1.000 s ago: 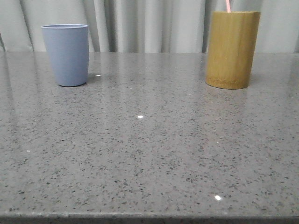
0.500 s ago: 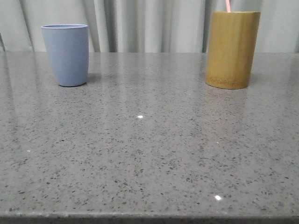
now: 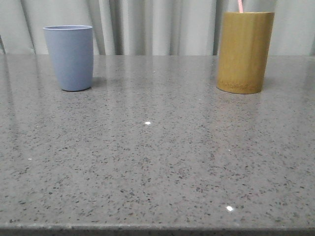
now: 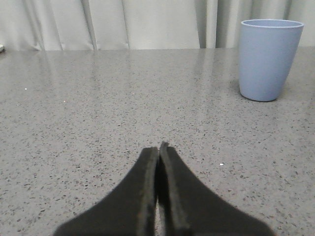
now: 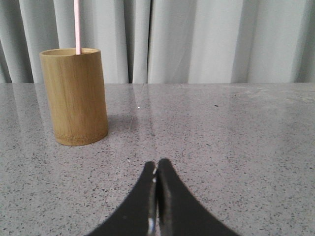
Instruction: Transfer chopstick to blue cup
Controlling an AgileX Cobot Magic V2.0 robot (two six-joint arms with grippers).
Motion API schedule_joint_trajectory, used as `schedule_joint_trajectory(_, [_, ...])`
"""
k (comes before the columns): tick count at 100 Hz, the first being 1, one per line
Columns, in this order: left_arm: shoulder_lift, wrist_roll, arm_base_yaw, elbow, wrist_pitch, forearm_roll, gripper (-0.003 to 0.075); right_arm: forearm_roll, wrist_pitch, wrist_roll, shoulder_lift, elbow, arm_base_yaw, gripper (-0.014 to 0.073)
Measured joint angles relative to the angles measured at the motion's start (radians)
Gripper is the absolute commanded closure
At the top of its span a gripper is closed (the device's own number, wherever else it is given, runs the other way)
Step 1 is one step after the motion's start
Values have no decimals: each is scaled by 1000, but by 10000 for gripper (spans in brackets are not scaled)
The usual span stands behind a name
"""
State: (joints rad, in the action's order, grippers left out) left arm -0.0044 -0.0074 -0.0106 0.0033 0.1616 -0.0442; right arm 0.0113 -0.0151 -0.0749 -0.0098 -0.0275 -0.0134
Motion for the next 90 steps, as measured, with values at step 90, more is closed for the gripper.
schedule_joint_trajectory(90, [257, 0, 0, -421, 92, -48, 714, 0, -313, 0, 272, 433, 0, 618])
